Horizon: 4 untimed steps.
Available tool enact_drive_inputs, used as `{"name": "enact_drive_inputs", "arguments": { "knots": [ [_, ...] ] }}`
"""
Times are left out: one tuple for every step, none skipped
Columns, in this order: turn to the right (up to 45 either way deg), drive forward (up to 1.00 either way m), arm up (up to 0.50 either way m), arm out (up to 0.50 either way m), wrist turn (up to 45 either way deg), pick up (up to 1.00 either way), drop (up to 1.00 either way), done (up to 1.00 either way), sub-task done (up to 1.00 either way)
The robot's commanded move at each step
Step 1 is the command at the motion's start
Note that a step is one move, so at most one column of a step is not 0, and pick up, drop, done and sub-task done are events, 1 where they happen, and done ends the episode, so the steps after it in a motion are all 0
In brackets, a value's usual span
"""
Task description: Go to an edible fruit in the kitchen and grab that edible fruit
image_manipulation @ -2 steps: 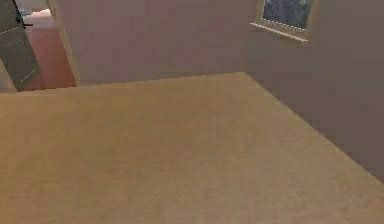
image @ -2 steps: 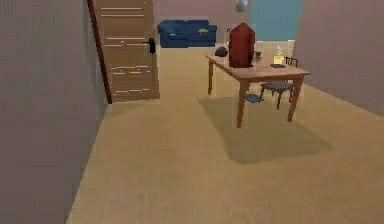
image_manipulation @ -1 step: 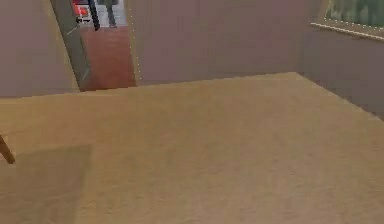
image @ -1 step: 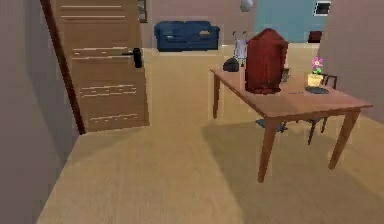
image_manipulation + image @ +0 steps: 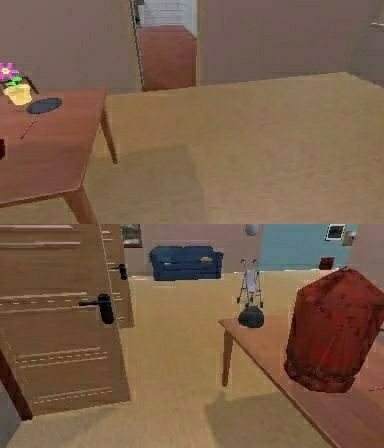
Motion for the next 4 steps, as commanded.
{"name": "enact_drive_inputs", "arguments": {
  "knots": [
    [0.0,1.00,0.00,0.00,0.0,0.00,0.00,0.00,0.00],
    [-3.0,0.00,0.00,0.00,0.0,0.00,0.00,0.00,0.00],
    [-6.0,0.00,0.00,0.00,0.0,0.00,0.00,0.00,0.00],
    [0.0,0.90,0.00,0.00,0.0,0.00,0.00,0.00,0.00]
  ]
}}
